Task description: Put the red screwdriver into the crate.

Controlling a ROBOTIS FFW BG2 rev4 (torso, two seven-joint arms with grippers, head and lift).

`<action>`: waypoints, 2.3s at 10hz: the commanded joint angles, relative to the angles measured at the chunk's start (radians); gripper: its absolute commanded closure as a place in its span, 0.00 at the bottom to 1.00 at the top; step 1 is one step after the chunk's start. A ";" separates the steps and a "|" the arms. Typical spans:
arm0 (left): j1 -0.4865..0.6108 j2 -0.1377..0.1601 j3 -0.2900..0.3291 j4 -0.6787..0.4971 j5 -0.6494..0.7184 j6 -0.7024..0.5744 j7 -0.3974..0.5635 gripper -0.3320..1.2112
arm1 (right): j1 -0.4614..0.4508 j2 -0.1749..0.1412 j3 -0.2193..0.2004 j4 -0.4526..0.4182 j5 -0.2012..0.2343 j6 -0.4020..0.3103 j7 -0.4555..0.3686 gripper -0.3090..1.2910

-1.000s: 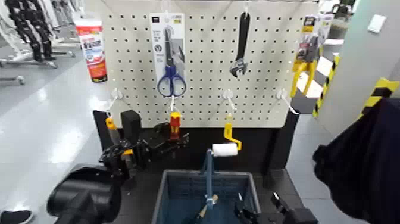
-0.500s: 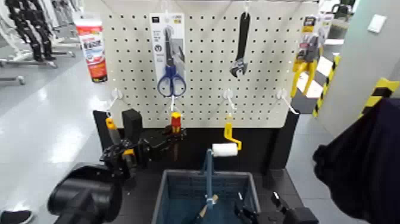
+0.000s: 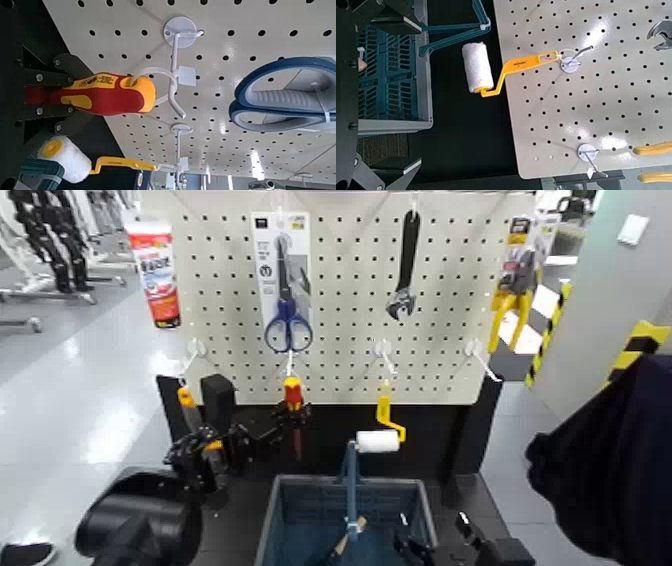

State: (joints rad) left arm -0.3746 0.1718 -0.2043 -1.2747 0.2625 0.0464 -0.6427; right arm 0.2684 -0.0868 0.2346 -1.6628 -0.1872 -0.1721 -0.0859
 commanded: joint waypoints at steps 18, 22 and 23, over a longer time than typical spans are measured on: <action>0.295 0.009 0.077 -0.446 0.173 0.366 0.066 0.99 | 0.009 0.006 -0.009 -0.008 -0.003 0.003 0.001 0.28; 0.289 0.009 0.037 -0.288 0.264 0.306 0.061 0.99 | 0.009 0.006 -0.008 -0.006 -0.003 0.002 0.001 0.28; 0.283 0.008 0.023 -0.244 0.287 0.285 0.064 0.99 | 0.009 0.006 -0.008 -0.006 -0.005 0.002 0.001 0.28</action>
State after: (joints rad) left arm -0.0874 0.1799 -0.1710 -1.5508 0.5303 0.3453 -0.5797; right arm 0.2776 -0.0813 0.2270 -1.6690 -0.1911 -0.1703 -0.0843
